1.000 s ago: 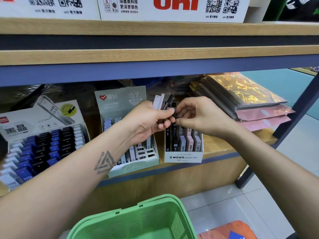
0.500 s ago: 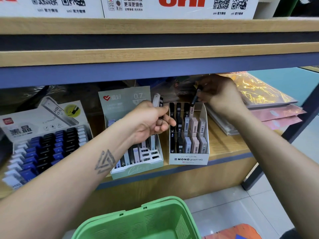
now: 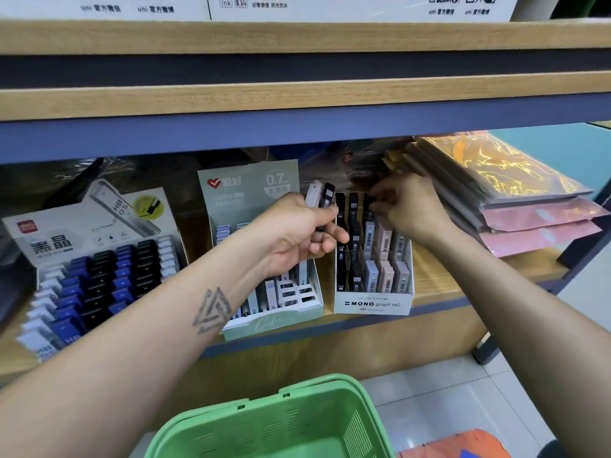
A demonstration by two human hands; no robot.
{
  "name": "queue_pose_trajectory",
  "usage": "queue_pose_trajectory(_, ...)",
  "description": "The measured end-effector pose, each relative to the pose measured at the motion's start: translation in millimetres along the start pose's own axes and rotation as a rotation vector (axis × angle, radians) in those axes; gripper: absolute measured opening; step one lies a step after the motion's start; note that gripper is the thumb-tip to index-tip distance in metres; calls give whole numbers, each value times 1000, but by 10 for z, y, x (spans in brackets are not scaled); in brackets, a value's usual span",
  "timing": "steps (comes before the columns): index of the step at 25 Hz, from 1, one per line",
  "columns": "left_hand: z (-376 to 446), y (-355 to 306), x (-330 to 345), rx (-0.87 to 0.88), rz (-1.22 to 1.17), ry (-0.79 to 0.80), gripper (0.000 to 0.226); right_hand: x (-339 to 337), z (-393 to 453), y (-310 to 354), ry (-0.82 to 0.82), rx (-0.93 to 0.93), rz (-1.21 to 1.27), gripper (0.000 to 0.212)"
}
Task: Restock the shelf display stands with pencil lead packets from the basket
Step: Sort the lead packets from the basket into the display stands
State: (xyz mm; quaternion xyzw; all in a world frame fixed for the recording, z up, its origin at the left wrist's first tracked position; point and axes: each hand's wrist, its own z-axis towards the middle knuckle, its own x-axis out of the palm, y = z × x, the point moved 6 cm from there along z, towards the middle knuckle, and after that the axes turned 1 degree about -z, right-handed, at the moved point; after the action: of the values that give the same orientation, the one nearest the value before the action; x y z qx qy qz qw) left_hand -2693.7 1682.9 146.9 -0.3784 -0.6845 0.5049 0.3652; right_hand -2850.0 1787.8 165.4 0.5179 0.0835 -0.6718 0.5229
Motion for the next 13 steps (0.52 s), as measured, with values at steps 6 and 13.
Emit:
queue_pose_trajectory(6, -9, 58, -3, -33, -57, 40, 13, -18, -24, -1, -20, -15, -109, 25)
queue_pose_trajectory(13, -51, 67, 87, -33, -130, 93, 15, -117, -188, 270, 280, 142, 682, 16)
